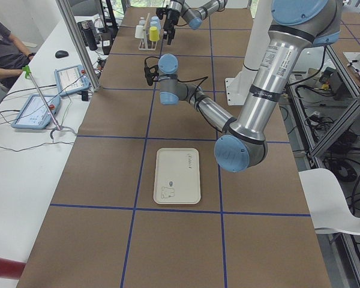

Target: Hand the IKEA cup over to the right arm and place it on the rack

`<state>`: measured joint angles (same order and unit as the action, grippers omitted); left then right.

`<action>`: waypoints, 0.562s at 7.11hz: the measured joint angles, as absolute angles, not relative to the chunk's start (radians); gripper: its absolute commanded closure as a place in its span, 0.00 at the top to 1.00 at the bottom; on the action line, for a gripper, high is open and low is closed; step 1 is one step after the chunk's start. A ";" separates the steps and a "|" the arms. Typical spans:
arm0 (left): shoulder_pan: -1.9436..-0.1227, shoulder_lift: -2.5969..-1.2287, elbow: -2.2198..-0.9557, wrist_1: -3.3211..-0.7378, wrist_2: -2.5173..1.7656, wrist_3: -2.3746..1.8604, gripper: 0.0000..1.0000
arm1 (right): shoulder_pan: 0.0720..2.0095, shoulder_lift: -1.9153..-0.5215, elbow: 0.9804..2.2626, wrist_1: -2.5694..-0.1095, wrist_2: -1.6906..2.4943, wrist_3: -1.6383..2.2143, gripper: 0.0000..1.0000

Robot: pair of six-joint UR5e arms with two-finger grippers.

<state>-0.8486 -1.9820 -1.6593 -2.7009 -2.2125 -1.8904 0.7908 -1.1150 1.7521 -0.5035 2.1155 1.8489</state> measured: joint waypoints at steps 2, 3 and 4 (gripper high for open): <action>-0.838 -2.020 -1.555 -2.983 -2.138 -2.098 0.00 | 0.780 -1.110 1.749 -0.367 2.107 1.985 0.98; -0.824 -2.027 -1.522 -3.114 -2.081 -2.194 0.00 | 0.772 -1.105 1.748 -0.315 2.095 2.061 0.98; -0.787 -2.036 -1.497 -3.250 -1.999 -2.282 0.00 | 0.758 -1.102 1.746 -0.271 2.067 2.131 0.98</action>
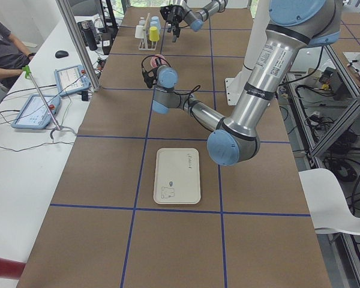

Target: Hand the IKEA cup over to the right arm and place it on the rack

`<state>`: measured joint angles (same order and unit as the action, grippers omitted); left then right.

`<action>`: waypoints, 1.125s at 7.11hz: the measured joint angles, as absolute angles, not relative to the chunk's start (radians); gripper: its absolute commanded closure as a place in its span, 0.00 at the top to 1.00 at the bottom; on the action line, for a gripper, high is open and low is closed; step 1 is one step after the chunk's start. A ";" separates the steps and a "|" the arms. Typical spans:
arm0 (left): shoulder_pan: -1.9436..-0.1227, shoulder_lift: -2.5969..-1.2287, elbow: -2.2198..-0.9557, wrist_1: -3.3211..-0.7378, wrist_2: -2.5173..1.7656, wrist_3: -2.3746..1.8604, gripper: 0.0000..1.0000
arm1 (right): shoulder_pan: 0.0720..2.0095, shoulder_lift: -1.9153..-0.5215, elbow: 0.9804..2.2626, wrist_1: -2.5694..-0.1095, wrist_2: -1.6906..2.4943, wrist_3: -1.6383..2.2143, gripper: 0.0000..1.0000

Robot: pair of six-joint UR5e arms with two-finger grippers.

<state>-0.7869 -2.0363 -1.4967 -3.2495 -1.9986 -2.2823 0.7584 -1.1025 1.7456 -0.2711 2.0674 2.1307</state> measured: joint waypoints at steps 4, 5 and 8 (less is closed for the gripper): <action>-0.543 -2.070 -1.470 -3.614 -1.656 -2.400 0.00 | 0.710 -1.101 1.743 -0.157 1.958 2.277 0.98; -0.514 -2.078 -1.470 -3.644 -1.623 -2.401 0.00 | 0.701 -1.101 1.743 -0.131 1.937 2.305 0.98; -0.494 -2.106 -1.460 -3.658 -1.605 -2.401 0.00 | 0.663 -1.100 1.743 -0.102 1.901 2.331 0.98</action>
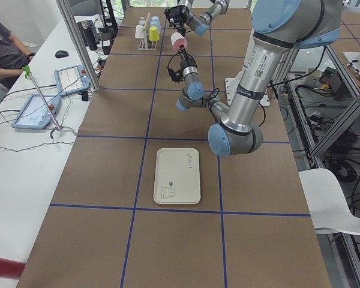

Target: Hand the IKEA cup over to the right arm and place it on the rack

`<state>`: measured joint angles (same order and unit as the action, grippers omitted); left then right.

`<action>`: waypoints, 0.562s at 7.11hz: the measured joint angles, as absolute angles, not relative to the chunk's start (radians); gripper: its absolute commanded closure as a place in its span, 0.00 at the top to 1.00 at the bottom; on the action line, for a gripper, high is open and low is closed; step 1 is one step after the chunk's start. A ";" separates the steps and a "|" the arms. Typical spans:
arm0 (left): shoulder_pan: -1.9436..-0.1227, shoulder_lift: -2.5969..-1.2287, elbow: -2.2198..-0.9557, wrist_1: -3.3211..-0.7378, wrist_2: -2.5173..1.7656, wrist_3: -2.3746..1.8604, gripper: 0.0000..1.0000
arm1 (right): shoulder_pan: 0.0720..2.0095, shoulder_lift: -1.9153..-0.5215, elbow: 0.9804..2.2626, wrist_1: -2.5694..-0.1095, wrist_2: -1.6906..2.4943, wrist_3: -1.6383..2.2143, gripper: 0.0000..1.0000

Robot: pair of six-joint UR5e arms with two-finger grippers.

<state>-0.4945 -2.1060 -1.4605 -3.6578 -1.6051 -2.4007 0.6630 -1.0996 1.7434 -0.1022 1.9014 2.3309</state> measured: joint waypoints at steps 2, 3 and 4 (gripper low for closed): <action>-0.491 -2.116 -1.444 -3.657 -1.606 -2.401 0.00 | 0.643 -1.098 1.745 -0.100 1.899 2.328 0.98; -0.490 -2.120 -1.437 -3.656 -1.606 -2.400 0.00 | 0.638 -1.097 1.746 -0.101 1.899 2.324 0.98; -0.488 -2.121 -1.431 -3.655 -1.606 -2.400 0.00 | 0.633 -1.097 1.746 -0.101 1.899 2.317 0.98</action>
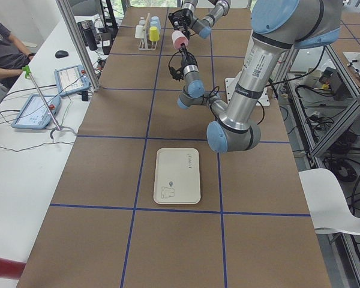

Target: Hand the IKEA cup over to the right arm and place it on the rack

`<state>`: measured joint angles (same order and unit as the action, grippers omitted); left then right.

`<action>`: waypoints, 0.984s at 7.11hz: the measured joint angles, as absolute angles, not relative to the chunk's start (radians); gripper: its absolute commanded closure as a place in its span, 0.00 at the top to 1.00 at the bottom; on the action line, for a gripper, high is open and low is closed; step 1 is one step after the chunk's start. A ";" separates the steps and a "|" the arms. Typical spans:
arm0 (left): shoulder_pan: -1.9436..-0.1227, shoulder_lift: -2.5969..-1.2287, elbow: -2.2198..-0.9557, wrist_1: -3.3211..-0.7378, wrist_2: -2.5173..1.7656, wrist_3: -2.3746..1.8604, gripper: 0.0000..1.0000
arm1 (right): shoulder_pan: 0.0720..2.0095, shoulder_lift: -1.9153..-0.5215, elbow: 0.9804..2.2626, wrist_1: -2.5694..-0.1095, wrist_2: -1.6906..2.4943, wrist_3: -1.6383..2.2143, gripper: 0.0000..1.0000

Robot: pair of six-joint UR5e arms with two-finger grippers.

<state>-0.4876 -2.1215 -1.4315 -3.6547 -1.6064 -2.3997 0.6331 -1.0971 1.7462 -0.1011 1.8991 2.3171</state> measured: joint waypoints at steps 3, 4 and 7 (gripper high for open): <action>-0.475 -2.123 -1.426 -3.654 -1.608 -2.398 0.00 | 0.623 -1.097 1.746 -0.107 1.899 2.271 0.97; -0.473 -2.123 -1.425 -3.654 -1.608 -2.398 0.00 | 0.620 -1.097 1.746 -0.109 1.899 2.259 0.96; -0.464 -2.123 -1.423 -3.655 -1.608 -2.397 0.00 | 0.616 -1.098 1.741 -0.110 1.898 2.251 0.95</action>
